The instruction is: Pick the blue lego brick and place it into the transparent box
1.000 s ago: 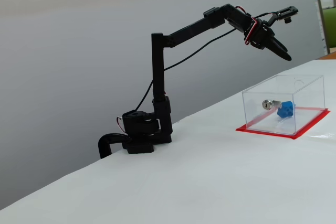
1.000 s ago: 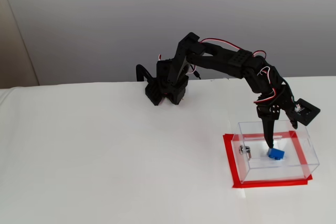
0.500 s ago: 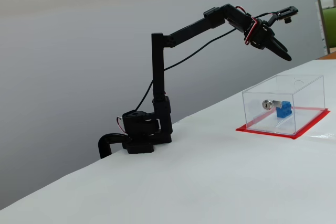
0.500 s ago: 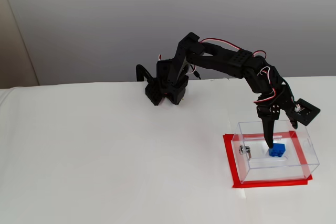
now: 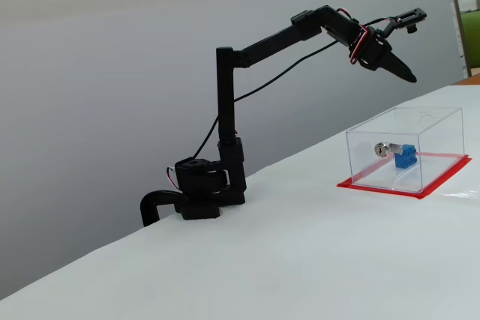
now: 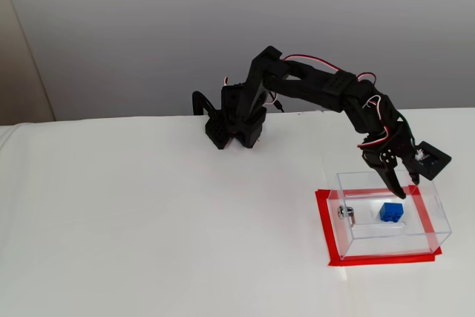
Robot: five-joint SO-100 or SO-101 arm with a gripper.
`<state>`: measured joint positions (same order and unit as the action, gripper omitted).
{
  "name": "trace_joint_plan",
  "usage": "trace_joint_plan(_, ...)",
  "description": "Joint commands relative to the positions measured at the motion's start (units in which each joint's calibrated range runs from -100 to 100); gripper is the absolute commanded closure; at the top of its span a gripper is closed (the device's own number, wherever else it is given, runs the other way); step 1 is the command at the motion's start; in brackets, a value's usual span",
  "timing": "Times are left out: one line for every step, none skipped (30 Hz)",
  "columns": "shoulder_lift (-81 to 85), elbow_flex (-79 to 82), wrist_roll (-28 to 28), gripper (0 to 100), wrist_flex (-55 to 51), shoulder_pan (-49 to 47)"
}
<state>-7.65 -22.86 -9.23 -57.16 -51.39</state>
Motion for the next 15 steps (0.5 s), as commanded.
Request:
trace_joint_plan(1.59, -0.20, 1.04, 98, 0.15, 2.41)
trace_joint_plan(2.27, -0.20, 1.46, 99, 0.15, 2.92)
trace_joint_plan(3.03, -0.20, 1.72, 99, 0.15, 3.44)
trace_joint_plan(3.88, -0.11, 1.72, 99, 0.15, 4.11)
trace_joint_plan(4.73, 0.26, 1.77, 99, 0.15, 5.07)
trace_joint_plan(5.57, 1.07, 1.98, 99, 0.24, 6.10)
trace_joint_plan(6.68, 2.06, 2.55, 99, 0.24, 7.14)
trace_joint_plan(8.54, 3.60, 3.23, 99, 0.32, 8.69)
trace_joint_plan(9.90, 5.14, 3.60, 98, 0.85, 9.73)
trace_joint_plan(11.43, 6.95, 3.86, 98, 1.11, 10.98)
trace_joint_plan(13.13, 8.94, 4.12, 98, 1.54, 12.61)
trace_joint_plan(14.65, 10.83, 4.38, 98, 1.80, 14.09)
trace_joint_plan(16.35, 12.73, 4.59, 98, 1.80, 15.71)
trace_joint_plan(18.47, 14.63, 4.64, 98, 1.89, 17.56)
trace_joint_plan(20.68, 16.17, 4.64, 98, 1.89, 19.19)
